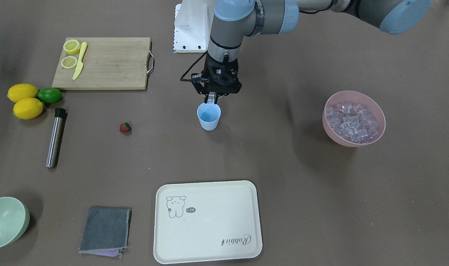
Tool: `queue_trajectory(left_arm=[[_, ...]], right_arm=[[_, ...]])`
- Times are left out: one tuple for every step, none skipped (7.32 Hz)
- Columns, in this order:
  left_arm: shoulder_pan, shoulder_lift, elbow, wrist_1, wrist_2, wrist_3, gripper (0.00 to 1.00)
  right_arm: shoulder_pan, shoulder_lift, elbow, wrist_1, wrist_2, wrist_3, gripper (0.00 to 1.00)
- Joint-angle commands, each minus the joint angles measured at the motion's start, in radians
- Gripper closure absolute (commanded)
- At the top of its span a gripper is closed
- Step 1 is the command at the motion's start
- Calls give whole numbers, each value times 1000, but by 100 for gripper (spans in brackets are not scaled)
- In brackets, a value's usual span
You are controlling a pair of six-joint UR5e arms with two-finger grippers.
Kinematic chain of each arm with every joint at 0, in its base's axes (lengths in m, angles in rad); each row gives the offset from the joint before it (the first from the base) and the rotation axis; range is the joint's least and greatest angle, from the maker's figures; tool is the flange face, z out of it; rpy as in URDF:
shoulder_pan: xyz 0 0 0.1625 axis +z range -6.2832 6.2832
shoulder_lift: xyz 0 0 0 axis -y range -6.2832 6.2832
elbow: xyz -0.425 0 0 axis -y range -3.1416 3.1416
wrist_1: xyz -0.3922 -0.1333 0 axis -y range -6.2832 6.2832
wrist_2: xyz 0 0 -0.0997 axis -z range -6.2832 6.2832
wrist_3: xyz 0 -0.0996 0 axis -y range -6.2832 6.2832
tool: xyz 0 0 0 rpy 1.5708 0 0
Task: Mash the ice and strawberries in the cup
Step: 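Carry the ice cube with the left gripper over the blue cup and release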
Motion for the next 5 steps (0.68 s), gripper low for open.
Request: queue_trajectory(left_arm=[[8, -6, 26, -13, 5, 11, 77], [2, -2, 32, -11, 7, 66, 72], [2, 12, 31, -29, 7, 71, 24], [4, 14, 31, -43, 5, 68, 3], [4, 12, 29, -43, 5, 66, 3]], right_arm=[[-21, 6, 9, -1, -3, 29, 0], [-26, 6, 8, -1, -3, 29, 0], [-26, 4, 8, -1, -3, 29, 0], [-26, 4, 8, -1, -3, 29, 0], [-28, 4, 8, -1, -3, 29, 0]])
